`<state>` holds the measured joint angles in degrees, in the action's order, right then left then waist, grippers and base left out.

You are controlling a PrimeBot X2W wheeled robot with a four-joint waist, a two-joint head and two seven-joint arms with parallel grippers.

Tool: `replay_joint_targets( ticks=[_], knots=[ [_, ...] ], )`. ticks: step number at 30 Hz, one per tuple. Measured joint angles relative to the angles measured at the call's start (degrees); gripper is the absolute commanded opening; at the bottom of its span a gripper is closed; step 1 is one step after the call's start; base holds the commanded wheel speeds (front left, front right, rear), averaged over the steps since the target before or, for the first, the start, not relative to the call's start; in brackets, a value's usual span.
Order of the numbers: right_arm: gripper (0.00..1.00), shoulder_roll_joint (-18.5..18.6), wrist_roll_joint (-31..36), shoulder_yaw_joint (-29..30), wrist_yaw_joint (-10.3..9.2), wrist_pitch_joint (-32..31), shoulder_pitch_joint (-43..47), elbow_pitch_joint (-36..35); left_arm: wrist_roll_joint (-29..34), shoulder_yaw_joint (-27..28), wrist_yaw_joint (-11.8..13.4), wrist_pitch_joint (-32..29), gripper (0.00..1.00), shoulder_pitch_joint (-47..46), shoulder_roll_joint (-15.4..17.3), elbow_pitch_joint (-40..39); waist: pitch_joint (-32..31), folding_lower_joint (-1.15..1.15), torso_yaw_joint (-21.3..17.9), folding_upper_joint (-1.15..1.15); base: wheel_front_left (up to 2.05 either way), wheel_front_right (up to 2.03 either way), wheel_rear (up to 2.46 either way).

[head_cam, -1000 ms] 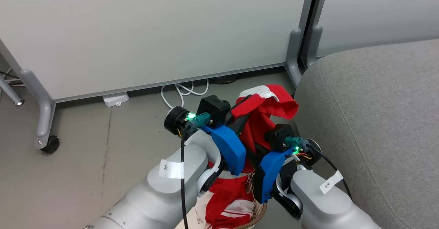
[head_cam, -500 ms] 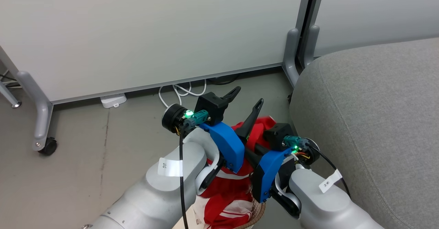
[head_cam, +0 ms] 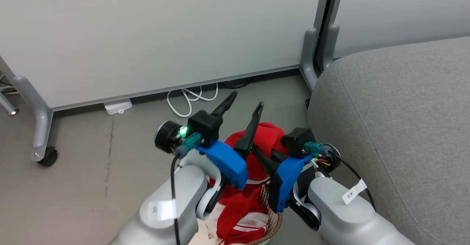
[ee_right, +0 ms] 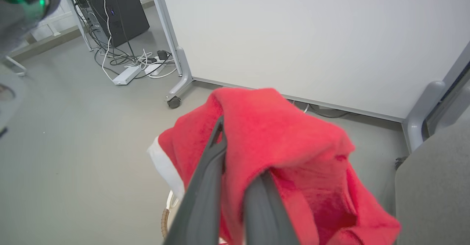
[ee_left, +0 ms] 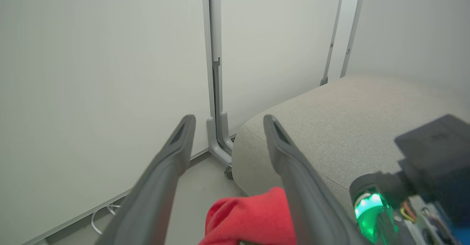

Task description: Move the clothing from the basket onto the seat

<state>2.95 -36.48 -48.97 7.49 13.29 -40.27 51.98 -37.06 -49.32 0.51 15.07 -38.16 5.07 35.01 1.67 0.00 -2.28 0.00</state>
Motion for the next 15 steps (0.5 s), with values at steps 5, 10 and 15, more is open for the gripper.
replay_joint_targets(
  ticks=[5,10,15],
  knots=[
    [0.00,0.0,-0.2,-0.6,0.00,0.4,0.0,-0.5,5.5,6.4,0.6,0.0,1.00,7.5,1.7,-5.9,0.0,0.00,-0.5,0.00,0.00,0.00,0.00],
    [0.00,0.1,-0.2,-0.7,0.00,0.5,0.0,-0.9,10.0,12.5,0.3,0.0,1.00,14.7,2.9,-9.8,0.1,0.00,-0.8,0.00,0.00,0.00,0.00],
    [0.00,0.2,-0.1,-0.5,0.00,0.8,0.0,-0.9,13.6,19.0,-0.3,0.0,1.00,20.3,3.6,-12.2,0.1,0.00,-1.1,0.00,0.00,0.00,0.00]
  ],
)
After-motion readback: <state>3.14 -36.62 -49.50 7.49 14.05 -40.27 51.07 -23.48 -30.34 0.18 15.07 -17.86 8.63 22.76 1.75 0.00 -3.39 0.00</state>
